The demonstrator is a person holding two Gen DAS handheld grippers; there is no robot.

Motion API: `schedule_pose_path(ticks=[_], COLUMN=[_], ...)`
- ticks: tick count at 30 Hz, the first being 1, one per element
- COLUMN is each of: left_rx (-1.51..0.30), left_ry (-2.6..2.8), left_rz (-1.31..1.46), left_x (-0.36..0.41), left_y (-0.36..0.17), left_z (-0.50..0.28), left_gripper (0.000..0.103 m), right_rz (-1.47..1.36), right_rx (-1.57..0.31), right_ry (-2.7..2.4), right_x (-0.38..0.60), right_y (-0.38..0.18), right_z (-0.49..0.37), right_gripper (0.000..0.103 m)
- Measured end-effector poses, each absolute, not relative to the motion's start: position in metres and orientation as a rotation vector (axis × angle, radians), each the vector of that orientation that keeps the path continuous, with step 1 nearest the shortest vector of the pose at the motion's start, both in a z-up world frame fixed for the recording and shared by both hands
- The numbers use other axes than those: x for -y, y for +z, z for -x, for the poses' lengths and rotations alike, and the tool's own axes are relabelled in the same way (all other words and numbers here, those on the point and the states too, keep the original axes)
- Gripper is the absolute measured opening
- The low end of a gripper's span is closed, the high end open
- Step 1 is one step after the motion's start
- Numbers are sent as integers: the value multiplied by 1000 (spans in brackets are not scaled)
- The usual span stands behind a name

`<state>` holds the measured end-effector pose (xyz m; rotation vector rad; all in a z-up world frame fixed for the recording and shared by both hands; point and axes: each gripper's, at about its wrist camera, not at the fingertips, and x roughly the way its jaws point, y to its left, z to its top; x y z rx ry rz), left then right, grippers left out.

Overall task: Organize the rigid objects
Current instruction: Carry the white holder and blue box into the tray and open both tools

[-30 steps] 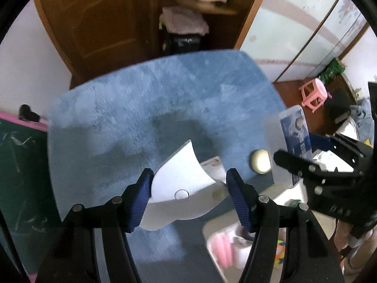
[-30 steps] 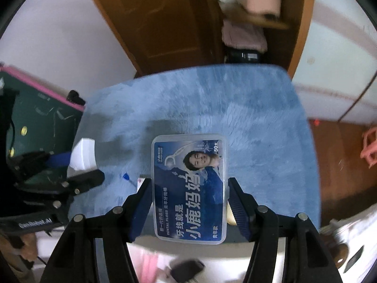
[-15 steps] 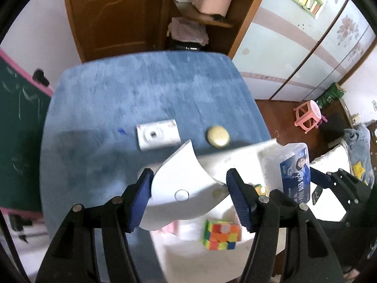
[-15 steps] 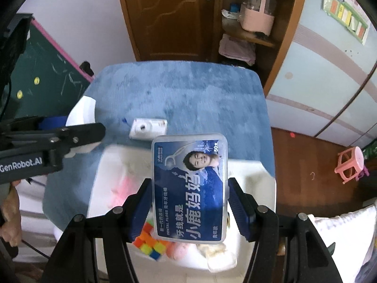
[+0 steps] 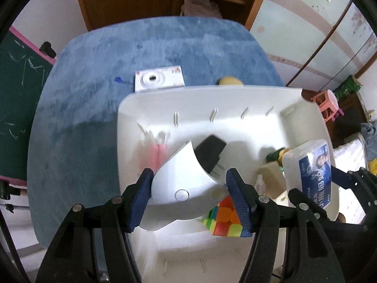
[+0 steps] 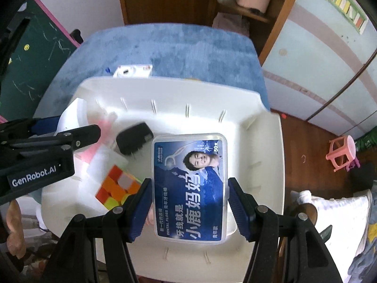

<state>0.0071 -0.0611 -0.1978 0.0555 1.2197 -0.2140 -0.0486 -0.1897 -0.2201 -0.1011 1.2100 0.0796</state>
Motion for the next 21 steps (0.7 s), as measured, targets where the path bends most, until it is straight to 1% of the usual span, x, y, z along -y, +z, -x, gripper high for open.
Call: schedule_pose_path(ticks=[7,13,21], left_rx=[-1266,-1292,-1299], left_ry=[-206,-207,-185], left_rz=[-65,-79,-95], left_x=[64,67,68], left_y=[-219,-228,-223], left_z=[-1,4,6], left_gripper=[67,67,68], right_rz=[111,110,123], right_rx=[-1270,-1292,-1219], right_ry=[89,109,109], right_x=[186,183,184], right_y=[-240,-247,-229], right_z=[50,53,59], right_gripper=[63,63,64])
